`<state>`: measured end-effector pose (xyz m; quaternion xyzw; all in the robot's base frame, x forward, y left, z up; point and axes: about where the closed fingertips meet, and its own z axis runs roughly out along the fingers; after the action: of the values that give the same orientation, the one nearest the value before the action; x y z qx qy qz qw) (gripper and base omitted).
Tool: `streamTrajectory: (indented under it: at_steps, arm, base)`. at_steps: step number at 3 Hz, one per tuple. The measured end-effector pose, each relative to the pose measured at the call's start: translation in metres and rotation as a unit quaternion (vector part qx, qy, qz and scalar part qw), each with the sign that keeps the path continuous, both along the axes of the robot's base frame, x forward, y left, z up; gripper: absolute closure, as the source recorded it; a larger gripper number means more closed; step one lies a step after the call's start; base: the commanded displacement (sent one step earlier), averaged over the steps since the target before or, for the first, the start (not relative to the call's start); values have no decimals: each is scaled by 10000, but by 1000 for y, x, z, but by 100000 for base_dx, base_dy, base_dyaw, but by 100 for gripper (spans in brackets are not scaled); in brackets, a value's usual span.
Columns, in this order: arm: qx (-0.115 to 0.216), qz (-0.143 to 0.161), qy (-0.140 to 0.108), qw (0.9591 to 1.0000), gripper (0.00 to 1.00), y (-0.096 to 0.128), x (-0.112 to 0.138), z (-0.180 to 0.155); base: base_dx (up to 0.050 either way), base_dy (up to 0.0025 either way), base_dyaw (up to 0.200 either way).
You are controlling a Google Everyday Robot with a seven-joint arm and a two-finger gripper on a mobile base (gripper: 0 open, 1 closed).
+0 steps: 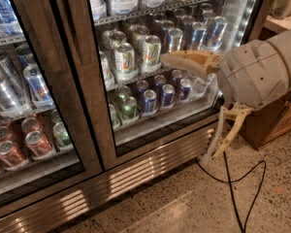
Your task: Open right fridge door
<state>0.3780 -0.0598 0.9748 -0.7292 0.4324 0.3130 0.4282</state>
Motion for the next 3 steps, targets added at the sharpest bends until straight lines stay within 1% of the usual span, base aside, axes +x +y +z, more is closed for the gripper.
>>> streamTrajectory:
  at_steps: [1, 2, 3]
  arm:
    - [45, 235, -98, 9997, 0, 23, -8, 8]
    - [-104, 571, -271, 9979, 0, 57, -24, 16]
    - [-100, 576, -274, 9979, 0, 57, -25, 17]
  base:
    - [0, 0, 0]
    - [0, 0, 0]
    - [0, 0, 0]
